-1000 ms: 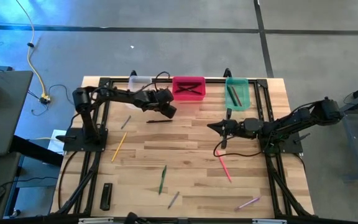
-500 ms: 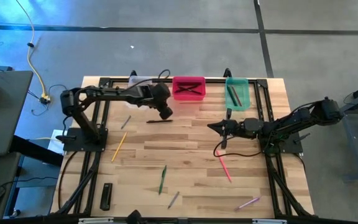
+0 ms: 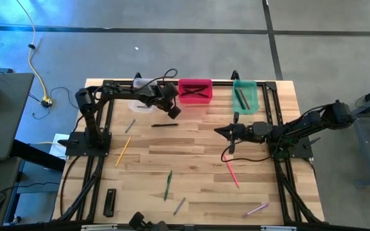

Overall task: Sort crayons/erasers/pens/pencils in bins
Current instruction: Put the red pencil into the blue bin

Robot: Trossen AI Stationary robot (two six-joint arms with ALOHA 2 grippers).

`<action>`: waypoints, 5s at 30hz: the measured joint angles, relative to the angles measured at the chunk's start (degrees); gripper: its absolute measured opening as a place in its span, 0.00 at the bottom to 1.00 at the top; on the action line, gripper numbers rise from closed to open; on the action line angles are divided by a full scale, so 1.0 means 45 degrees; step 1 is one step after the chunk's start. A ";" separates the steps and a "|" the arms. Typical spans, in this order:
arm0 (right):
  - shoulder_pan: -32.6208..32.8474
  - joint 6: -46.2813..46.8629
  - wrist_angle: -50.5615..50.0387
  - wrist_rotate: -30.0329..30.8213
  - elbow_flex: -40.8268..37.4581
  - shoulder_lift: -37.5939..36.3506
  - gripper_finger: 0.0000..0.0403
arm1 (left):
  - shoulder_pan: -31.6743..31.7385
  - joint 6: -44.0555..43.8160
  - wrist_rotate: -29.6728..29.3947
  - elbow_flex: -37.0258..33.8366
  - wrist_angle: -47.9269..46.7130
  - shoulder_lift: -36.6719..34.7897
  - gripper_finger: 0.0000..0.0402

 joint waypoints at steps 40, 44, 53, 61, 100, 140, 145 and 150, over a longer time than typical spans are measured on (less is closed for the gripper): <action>0.0000 -0.0049 0.0024 -0.0010 0.0000 0.0000 0.00 | -0.0141 -0.0152 -0.0438 0.0024 0.0480 0.0929 0.01; 0.0000 -0.0049 0.0024 -0.0010 0.0000 0.0000 0.00 | -0.0097 -0.0141 -0.0683 0.0000 0.0099 0.0773 0.01; -0.0003 -0.0044 0.0004 -0.0029 0.0000 0.0000 0.00 | 0.0131 0.0214 -0.0855 -0.0024 -0.0405 -0.0468 0.00; 0.0000 -0.0039 -0.0010 -0.0034 0.0000 0.0000 0.00 | -0.0187 0.0554 -0.0539 -0.0010 -0.1014 -0.1826 0.00; -0.0003 0.0053 -0.0010 -0.0039 0.0000 0.0000 0.00 | 0.0924 0.4626 0.2156 0.3497 -0.2759 0.2279 0.35; -0.0002 0.0058 -0.0024 -0.0044 -0.0005 0.0000 0.00 | 0.1059 0.5532 0.2204 0.3396 -0.3743 0.2469 0.00; 0.0024 0.0058 -0.0034 -0.0044 -0.0005 0.0000 0.00 | 0.0921 0.5539 0.2342 0.3424 -0.4495 0.2119 0.00; 0.0168 0.0041 -0.0029 -0.0040 -0.0005 0.0000 0.00 | 0.0603 0.5535 0.3046 0.3076 -0.4419 0.1755 0.00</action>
